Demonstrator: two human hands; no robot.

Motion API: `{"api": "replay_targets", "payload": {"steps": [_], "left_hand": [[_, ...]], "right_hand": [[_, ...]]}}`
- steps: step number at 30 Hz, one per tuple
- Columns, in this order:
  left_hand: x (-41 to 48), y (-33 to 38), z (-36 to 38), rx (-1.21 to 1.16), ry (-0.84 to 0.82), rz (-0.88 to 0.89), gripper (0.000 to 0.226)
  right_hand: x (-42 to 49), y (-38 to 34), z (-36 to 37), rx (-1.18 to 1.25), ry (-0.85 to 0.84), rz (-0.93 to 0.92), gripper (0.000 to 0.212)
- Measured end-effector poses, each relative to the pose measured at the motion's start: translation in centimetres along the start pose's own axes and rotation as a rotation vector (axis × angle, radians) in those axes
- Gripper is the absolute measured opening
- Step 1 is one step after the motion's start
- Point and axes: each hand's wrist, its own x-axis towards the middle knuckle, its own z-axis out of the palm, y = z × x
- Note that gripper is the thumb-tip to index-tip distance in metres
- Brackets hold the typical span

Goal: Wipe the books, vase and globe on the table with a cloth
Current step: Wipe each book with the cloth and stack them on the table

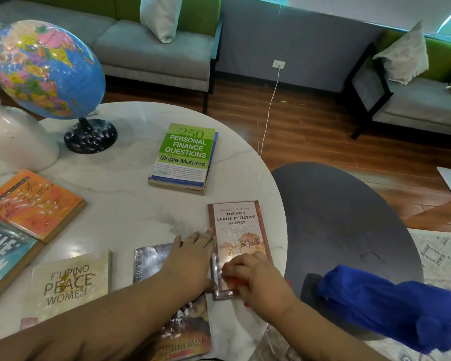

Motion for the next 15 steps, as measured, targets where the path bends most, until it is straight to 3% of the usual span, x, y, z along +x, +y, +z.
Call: {"api": "replay_targets", "payload": {"steps": [2,6,10,15], "left_hand": [[0.0,-0.1,0.0,0.003,0.002,0.004,0.103],[0.0,0.0,0.1,-0.015,0.006,0.003,0.103],[0.1,-0.1,0.0,-0.016,0.003,0.008,0.103],[0.0,-0.2,0.2,-0.028,0.01,0.012,0.103]], "right_hand": [[0.0,0.3,-0.3,0.014,-0.062,-0.048,0.034],[0.5,0.2,-0.6,0.022,0.067,0.039,0.03],[0.2,-0.2,0.0,0.03,-0.083,-0.072,0.034],[1.3,0.0,-0.1,0.038,0.046,-0.035,0.028]]}}
